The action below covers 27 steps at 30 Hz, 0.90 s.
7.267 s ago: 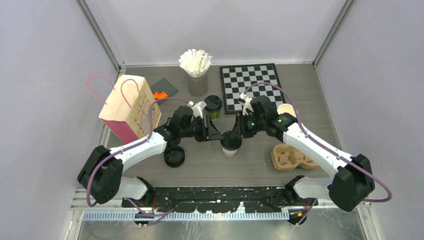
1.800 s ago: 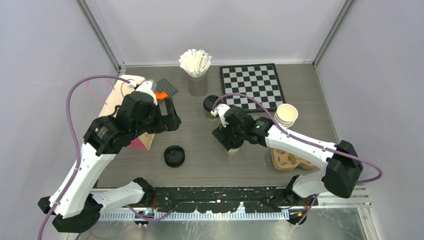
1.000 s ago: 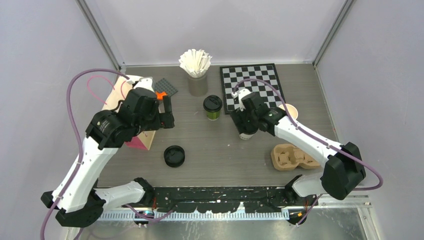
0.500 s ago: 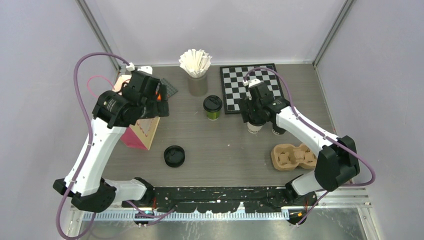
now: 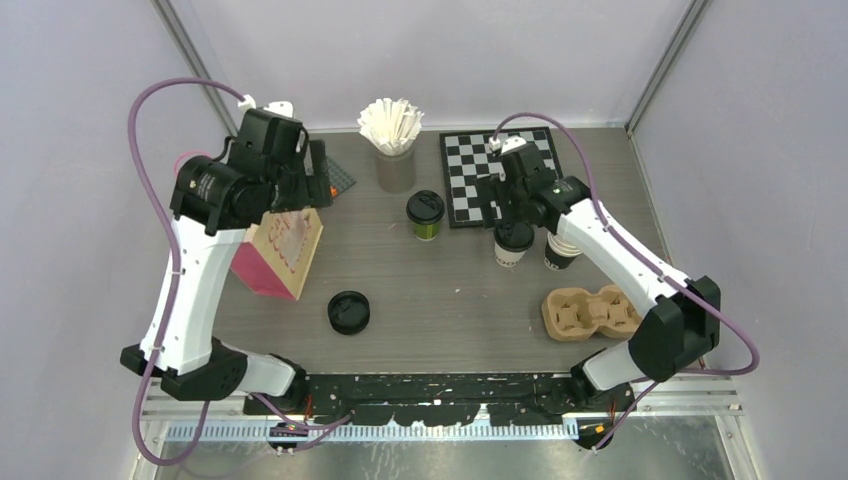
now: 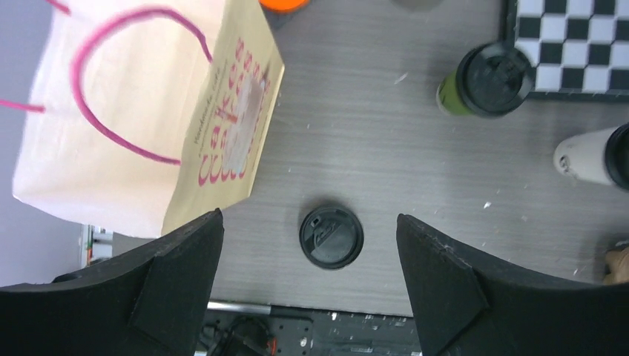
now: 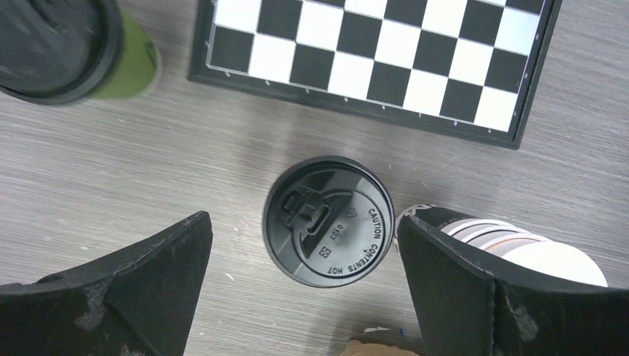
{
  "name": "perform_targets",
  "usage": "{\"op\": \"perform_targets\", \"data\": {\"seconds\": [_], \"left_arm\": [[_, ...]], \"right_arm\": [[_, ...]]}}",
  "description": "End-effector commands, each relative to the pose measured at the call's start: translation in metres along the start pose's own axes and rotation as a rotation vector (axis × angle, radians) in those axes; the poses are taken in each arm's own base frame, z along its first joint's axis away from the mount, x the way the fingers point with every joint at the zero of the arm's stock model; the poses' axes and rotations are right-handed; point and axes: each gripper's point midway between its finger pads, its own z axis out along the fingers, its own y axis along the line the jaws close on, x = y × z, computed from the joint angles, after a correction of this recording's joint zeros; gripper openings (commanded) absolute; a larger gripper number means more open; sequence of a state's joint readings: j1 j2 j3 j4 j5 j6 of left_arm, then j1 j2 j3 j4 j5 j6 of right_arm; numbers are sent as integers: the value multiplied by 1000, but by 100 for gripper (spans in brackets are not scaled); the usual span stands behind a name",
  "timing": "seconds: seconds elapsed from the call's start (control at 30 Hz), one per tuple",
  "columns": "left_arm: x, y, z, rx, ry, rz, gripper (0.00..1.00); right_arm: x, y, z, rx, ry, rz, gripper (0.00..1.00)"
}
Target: Pack the takeout coffee
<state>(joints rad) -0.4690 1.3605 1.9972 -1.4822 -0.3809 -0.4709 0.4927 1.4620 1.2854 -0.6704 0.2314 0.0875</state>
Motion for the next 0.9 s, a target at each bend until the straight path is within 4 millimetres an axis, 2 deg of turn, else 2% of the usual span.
{"op": "perform_targets", "data": {"seconds": [0.0,0.07,0.23,0.33,0.5,0.73,0.87], "left_arm": [[-27,20,-25,-60,-106,1,88],[-31,34,-26,-130,-127,-1,88],[-32,52,-16,-193,-129,-61,88],[-42,60,-1,-225,-183,-76,88],[-53,75,21,-273,-232,-108,91],[-38,82,57,-232,-178,-143,90],[-29,80,85,-187,-127,-144,83]], "right_arm": [[-40,3,-52,-59,-108,110,99],[-46,8,-66,-101,-133,144,99],[-54,19,-94,-183,-164,169,98],[-54,21,-103,-205,-163,152,97],[-51,26,-113,-249,-164,148,97],[-38,20,-118,-237,-153,115,97],[-33,21,-118,-245,-148,104,97]]}}
